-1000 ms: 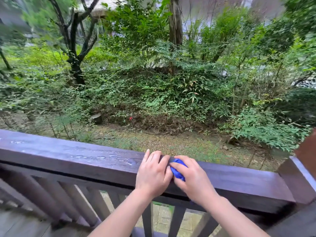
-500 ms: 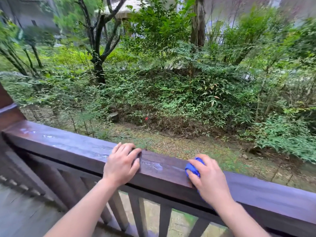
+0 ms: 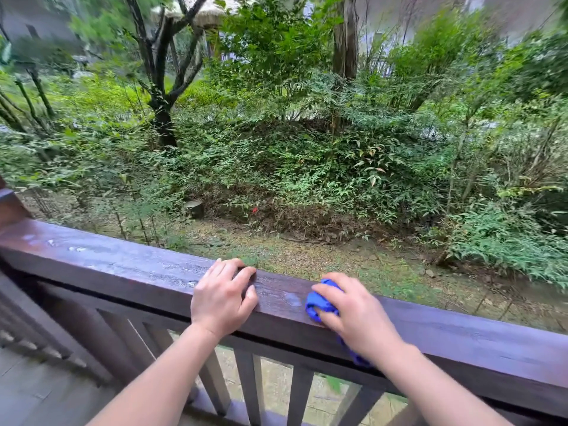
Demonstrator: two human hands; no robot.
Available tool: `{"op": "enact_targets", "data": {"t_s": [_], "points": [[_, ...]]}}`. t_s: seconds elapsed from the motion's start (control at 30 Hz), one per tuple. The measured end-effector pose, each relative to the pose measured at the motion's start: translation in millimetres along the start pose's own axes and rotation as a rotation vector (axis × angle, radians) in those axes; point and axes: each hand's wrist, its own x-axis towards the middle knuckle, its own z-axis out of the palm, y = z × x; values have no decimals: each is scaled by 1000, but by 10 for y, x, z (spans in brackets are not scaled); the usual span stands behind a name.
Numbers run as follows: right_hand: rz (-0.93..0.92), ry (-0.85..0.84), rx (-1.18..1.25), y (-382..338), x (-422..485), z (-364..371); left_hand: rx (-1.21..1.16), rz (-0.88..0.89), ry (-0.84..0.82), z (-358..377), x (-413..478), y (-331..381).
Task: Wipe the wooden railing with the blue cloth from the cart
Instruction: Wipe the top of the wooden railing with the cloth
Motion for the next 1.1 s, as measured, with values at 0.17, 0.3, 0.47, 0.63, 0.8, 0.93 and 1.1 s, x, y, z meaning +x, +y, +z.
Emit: {"op": "enact_targets", "data": {"t_s": [0.17, 0.3, 0.47, 0.63, 0.8, 0.93, 1.1], "points": [[207, 100, -1, -118, 166, 80, -17, -7, 5, 16, 5, -7], [-62, -17, -6, -189, 27, 117, -30, -17, -2, 27, 6, -34], [184, 90, 14, -280, 290, 76, -16, -9, 2, 36, -1, -35], [-90, -79, 18, -242, 159, 89, -17, -9, 0, 47, 8, -41], [94, 34, 13, -365, 376, 182, -27, -6, 3, 40, -3, -19], [-146, -69, 29, -357, 252, 239, -30, -8, -1, 15, 5, -7], [28, 14, 8, -403, 586, 276, -23, -1, -26, -22, 15, 9]]}}
